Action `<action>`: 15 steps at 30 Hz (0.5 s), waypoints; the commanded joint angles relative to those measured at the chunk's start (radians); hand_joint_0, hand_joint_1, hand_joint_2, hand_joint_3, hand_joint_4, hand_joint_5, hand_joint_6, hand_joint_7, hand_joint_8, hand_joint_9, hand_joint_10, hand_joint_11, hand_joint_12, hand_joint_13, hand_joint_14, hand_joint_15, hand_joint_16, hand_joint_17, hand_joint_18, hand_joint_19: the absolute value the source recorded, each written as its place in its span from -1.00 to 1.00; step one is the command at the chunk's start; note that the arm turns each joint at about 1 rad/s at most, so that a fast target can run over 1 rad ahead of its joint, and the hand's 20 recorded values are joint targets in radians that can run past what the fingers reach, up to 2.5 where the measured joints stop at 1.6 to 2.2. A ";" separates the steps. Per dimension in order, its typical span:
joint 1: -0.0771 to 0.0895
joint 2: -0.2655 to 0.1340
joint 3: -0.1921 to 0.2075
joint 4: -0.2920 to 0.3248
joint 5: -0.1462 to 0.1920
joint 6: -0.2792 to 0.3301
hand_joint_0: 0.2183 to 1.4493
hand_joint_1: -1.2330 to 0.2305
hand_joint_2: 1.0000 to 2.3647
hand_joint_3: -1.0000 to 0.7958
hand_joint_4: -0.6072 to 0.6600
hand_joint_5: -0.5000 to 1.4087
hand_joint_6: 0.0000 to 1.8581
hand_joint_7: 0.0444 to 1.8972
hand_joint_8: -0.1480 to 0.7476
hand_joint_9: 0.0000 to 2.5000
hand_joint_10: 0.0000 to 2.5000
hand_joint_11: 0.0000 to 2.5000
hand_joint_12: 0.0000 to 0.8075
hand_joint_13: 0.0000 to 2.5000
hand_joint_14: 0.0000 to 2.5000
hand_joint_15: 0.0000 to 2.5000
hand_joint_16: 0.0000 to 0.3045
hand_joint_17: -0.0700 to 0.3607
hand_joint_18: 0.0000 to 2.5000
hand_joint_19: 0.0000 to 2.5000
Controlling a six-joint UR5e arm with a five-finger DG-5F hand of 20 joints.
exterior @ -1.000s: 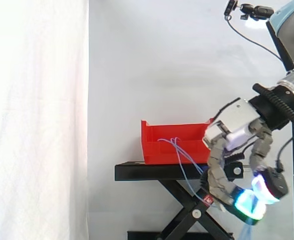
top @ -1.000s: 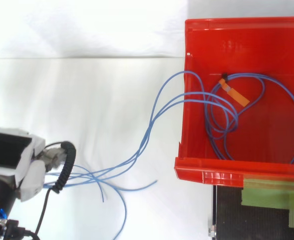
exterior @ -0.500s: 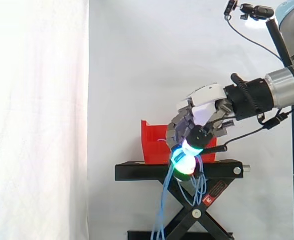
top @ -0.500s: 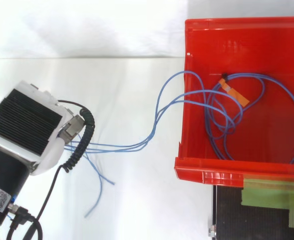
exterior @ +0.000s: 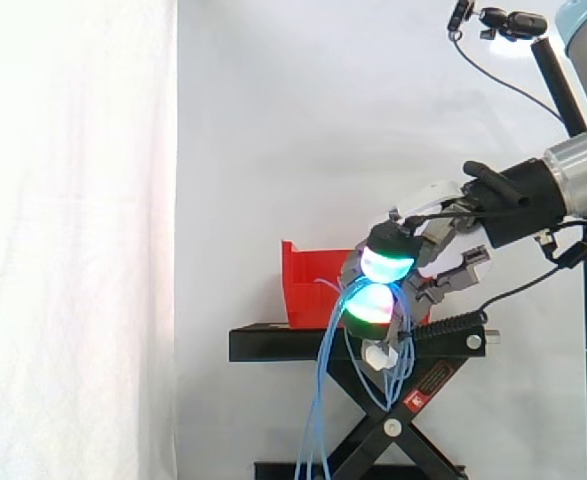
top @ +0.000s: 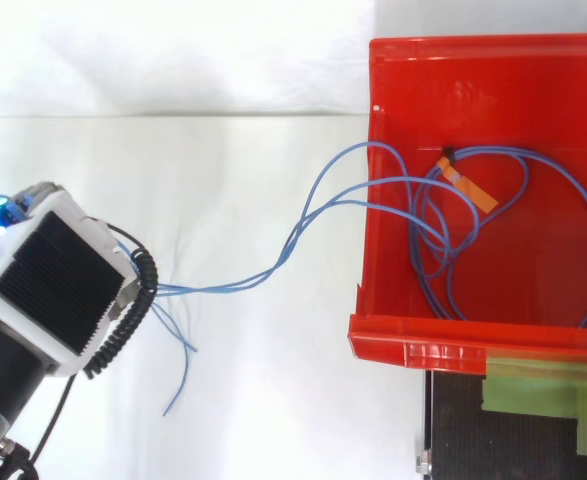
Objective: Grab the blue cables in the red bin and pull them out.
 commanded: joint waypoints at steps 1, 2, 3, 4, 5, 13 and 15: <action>0.006 -0.002 0.000 -0.014 -0.002 0.829 0.10 -0.50 -1.00 -1.00 -0.01 0.25 0.07 -0.45 -0.08 -0.19 -0.98 -0.26 -0.13 -0.31 -0.98 -0.55 -0.69 -0.18 -0.51 -0.59; 0.004 0.000 -0.002 -0.017 -0.004 0.829 0.11 -0.50 -1.00 -1.00 -0.02 0.24 0.08 -0.45 -0.08 -0.19 -0.98 -0.26 -0.13 -0.31 -0.98 -0.55 -0.69 -0.18 -0.51 -0.59; 0.004 -0.002 -0.003 -0.021 -0.005 0.829 0.10 -0.50 -1.00 -1.00 -0.02 0.24 0.08 -0.47 -0.09 -0.19 -0.98 -0.27 -0.13 -0.31 -0.98 -0.54 -0.69 -0.18 -0.51 -0.59; 0.006 0.000 -0.015 -0.025 -0.013 0.829 0.10 -0.50 -1.00 -1.00 -0.01 0.24 0.08 -0.46 -0.09 -0.19 -0.98 -0.25 -0.13 -0.31 -0.98 -0.55 -0.69 -0.18 -0.51 -0.59; 0.006 0.000 -0.015 -0.025 -0.013 0.829 0.10 -0.50 -1.00 -1.00 -0.02 0.24 0.08 -0.46 -0.09 -0.19 -0.98 -0.26 -0.12 -0.31 -0.98 -0.55 -0.69 -0.18 -0.51 -0.59; 0.013 0.000 -0.094 -0.025 -0.126 0.841 0.11 -0.50 -1.00 -1.00 -0.02 0.22 0.10 -0.47 -0.09 -0.18 -0.98 -0.26 -0.13 -0.30 -0.98 -0.55 -0.69 -0.18 -0.50 -0.59; 0.015 0.000 -0.094 -0.025 -0.132 0.838 0.11 -0.50 -1.00 -1.00 -0.04 0.22 0.10 -0.48 -0.09 -0.18 -0.98 -0.25 -0.13 -0.29 -0.98 -0.54 -0.69 -0.18 -0.50 -0.59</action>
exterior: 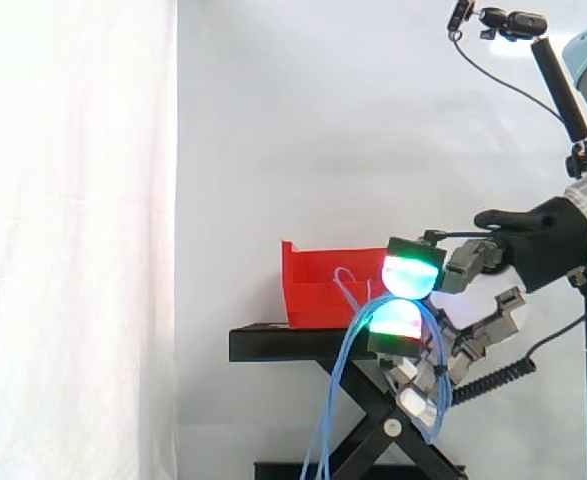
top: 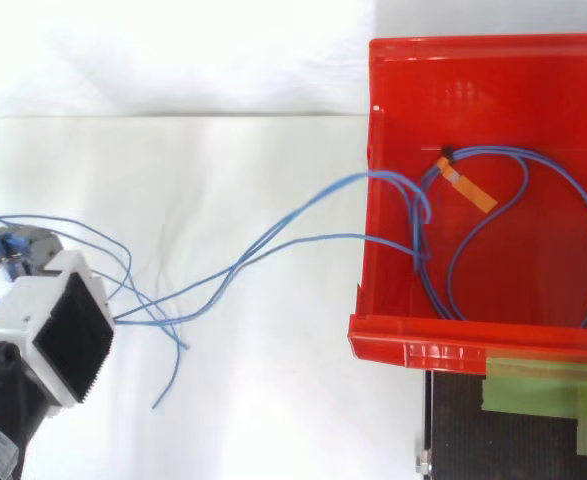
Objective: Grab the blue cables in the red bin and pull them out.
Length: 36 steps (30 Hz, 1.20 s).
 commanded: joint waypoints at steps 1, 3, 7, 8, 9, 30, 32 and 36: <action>0.005 0.000 -0.006 0.001 -0.025 0.432 0.11 -0.50 -1.00 -1.00 -0.04 0.22 0.10 -0.48 -0.09 -0.18 -0.98 -0.25 -0.12 -0.28 -0.98 -0.53 -0.69 -0.18 -0.50 -0.59; 0.008 0.000 -0.006 0.001 -0.024 0.430 0.12 -0.50 -1.00 -1.00 -0.03 0.22 0.10 -0.48 -0.09 -0.17 -0.98 -0.22 -0.13 -0.27 -0.98 -0.51 -0.69 -0.18 -0.50 -0.59; 0.011 0.000 -0.006 0.001 -0.024 0.430 0.14 -0.50 -1.00 -1.00 -0.04 0.22 0.10 -0.48 -0.10 -0.16 -0.98 -0.20 -0.14 -0.24 -0.98 -0.47 -0.69 -0.18 -0.49 -0.59; 0.011 0.000 -0.006 0.001 -0.024 0.430 0.14 -0.50 -1.00 -1.00 -0.04 0.21 0.10 -0.47 -0.10 -0.16 -0.98 -0.20 -0.14 -0.23 -0.98 -0.47 -0.69 -0.18 -0.49 -0.59; 0.013 0.000 -0.006 0.001 -0.024 0.430 0.15 -0.50 -1.00 -1.00 -0.04 0.21 0.10 -0.48 -0.10 -0.16 -0.98 -0.20 -0.15 -0.21 -0.98 -0.45 -0.69 -0.19 -0.49 -0.58; 0.013 -0.001 -0.006 -0.002 -0.025 0.430 0.15 -0.49 -1.00 -1.00 -0.04 0.21 0.07 -0.48 -0.11 -0.19 -0.98 -0.17 -0.28 0.06 -0.98 0.15 -0.68 -0.17 -0.46 -0.55; 0.011 0.000 -0.006 -0.002 -0.027 0.430 0.15 -0.50 -1.00 -1.00 -0.05 0.22 0.07 -0.48 -0.13 -0.16 -0.98 -0.04 -0.28 0.08 -0.99 0.20 -0.68 -0.17 -0.44 -0.53; 0.013 0.000 -0.006 0.001 -0.025 0.415 0.15 -0.50 -1.00 -1.00 -0.05 0.22 0.07 -0.47 -0.18 -0.09 -0.99 0.12 -0.28 0.10 -0.99 0.25 -0.68 -0.17 -0.42 -0.52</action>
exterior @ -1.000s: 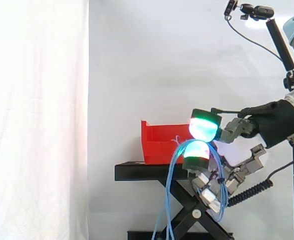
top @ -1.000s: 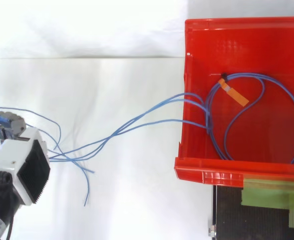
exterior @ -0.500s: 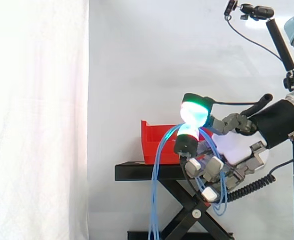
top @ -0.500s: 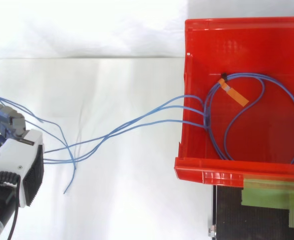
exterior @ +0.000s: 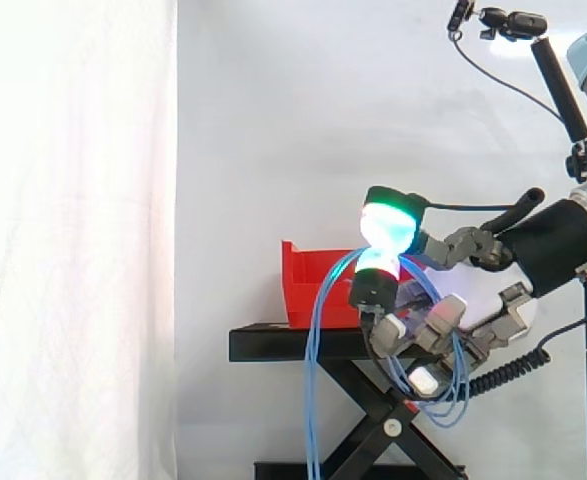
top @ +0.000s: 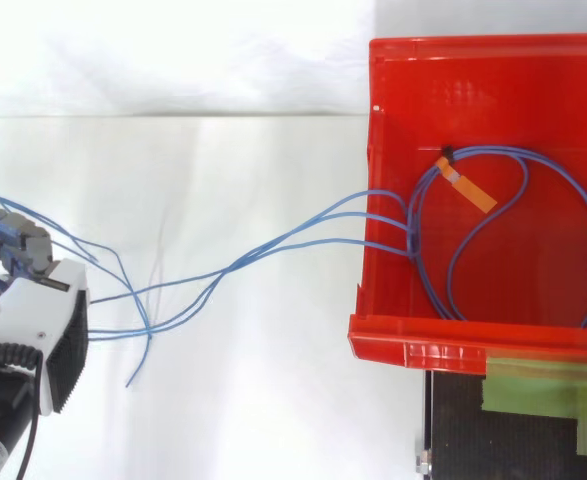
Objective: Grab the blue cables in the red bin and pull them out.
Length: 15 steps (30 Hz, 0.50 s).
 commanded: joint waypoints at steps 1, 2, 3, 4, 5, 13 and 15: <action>0.001 0.000 0.000 0.000 0.000 -0.023 0.16 -0.50 -1.00 -1.00 -0.06 0.22 0.07 -0.47 -0.19 -0.08 -0.99 0.16 -0.27 0.10 -0.99 0.25 -0.68 -0.17 -0.41 -0.51; 0.001 0.000 0.000 0.000 -0.001 -0.031 0.16 -0.50 -1.00 -1.00 -0.06 0.22 0.07 -0.47 -0.20 -0.07 -0.99 0.17 -0.28 0.10 -0.99 0.25 -0.68 -0.17 -0.41 -0.51; 0.001 0.000 0.000 0.000 -0.001 -0.040 0.16 -0.50 -1.00 -1.00 -0.06 0.21 0.07 -0.46 -0.21 -0.07 -0.99 0.21 -0.28 0.09 -0.99 0.24 -0.68 -0.17 -0.41 -0.52; 0.001 0.000 0.000 0.000 -0.003 -0.054 0.16 -0.50 -1.00 -1.00 -0.07 0.22 0.07 -0.47 -0.24 -0.05 -0.99 0.29 -0.27 0.09 -0.99 0.23 -0.68 -0.17 -0.41 -0.51; 0.001 0.000 0.000 -0.001 -0.001 -0.063 0.16 -0.50 -1.00 -1.00 -0.08 0.22 0.07 -0.47 -0.25 -0.04 -1.00 0.31 -0.28 0.08 -0.99 0.22 -0.68 -0.17 -0.41 -0.51; -0.005 -0.001 0.000 0.000 -0.001 -0.083 0.16 -0.49 -1.00 -1.00 -0.10 0.20 0.09 -0.48 -0.28 -0.01 -0.87 0.39 -0.27 0.07 -0.99 0.18 -0.69 -0.17 -0.41 -0.51; -0.007 0.000 0.000 0.000 0.000 -0.083 0.15 -0.49 -1.00 -1.00 -0.09 0.20 0.09 -0.49 -0.30 -0.01 -0.78 0.37 -0.26 0.07 -0.99 0.18 -0.69 -0.18 -0.41 -0.51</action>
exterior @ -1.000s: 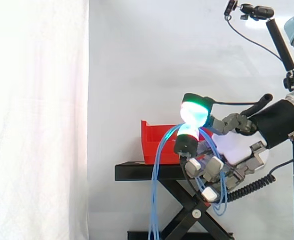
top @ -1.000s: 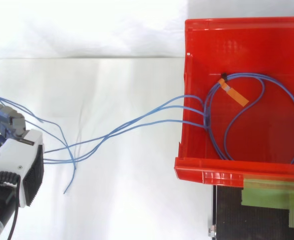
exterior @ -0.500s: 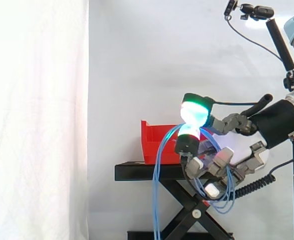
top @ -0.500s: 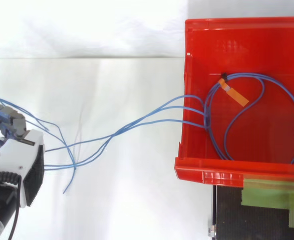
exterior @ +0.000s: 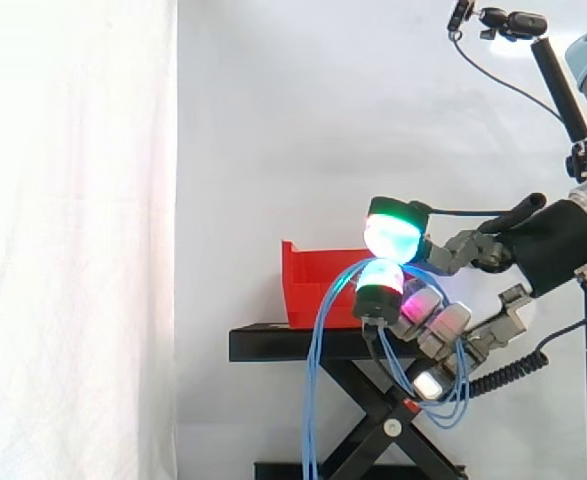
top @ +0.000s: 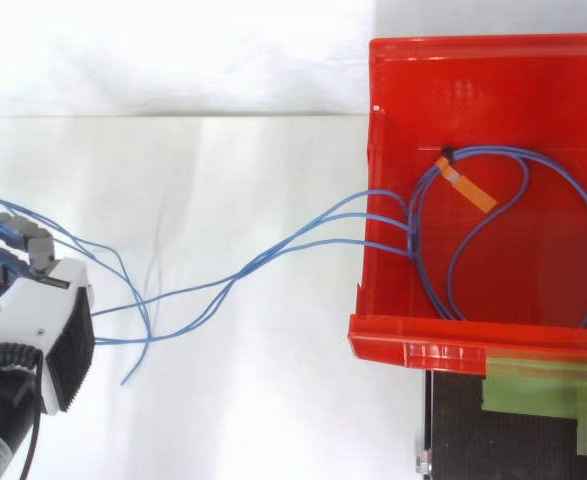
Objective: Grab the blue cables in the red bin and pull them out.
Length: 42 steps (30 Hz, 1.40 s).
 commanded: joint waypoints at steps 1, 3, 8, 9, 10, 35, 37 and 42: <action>-0.002 0.000 0.000 0.000 0.001 -0.002 0.15 -0.49 -1.00 -1.00 -0.09 0.20 0.09 -0.49 -0.31 -0.02 -0.66 0.36 -0.27 0.07 -0.99 0.18 -0.69 -0.18 -0.40 -0.51; -0.002 0.000 0.000 0.000 0.001 -0.002 0.16 -0.49 -1.00 -1.00 -0.09 0.20 0.09 -0.49 -0.32 -0.02 -0.56 0.35 -0.27 0.07 -0.99 0.18 -0.69 -0.18 -0.40 -0.51; -0.003 0.000 0.000 0.000 -0.001 0.000 0.16 -0.49 -1.00 -1.00 -0.10 0.20 0.09 -0.48 -0.31 -0.04 -0.37 0.32 -0.27 0.08 -0.99 0.17 -0.69 -0.18 -0.40 -0.51; -0.003 -0.001 0.000 0.000 -0.002 -0.002 0.16 -0.49 -1.00 -1.00 -0.10 0.20 0.09 -0.49 -0.31 -0.04 -0.32 0.29 -0.27 0.08 -0.99 0.18 -0.69 -0.18 -0.40 -0.50; -0.003 0.000 -0.002 0.000 -0.002 -0.002 0.16 -0.49 -1.00 -1.00 -0.09 0.20 0.09 -0.49 -0.31 -0.04 -0.32 0.30 -0.27 0.08 -0.99 0.19 -0.69 -0.18 -0.40 -0.50; -0.003 0.000 0.000 0.072 -0.002 -0.118 0.16 -0.49 -1.00 -1.00 -0.10 0.19 0.10 -0.49 -0.27 -0.21 0.99 0.11 -0.29 0.11 -0.99 0.22 -0.69 -0.18 -0.38 -0.50; -0.003 0.000 0.000 0.092 -0.005 -0.135 0.15 -0.48 -1.00 -1.00 -0.11 0.19 0.11 -0.50 -0.29 -0.22 1.00 0.11 -0.28 0.11 -0.99 0.21 -0.69 -0.18 -0.38 -0.50; -0.003 0.000 0.000 0.143 -0.007 -0.189 0.14 -0.47 -1.00 -1.00 -0.14 0.18 0.09 -0.50 -0.29 -0.24 1.00 0.08 -0.29 0.11 -0.99 0.21 -0.69 -0.18 -0.38 -0.49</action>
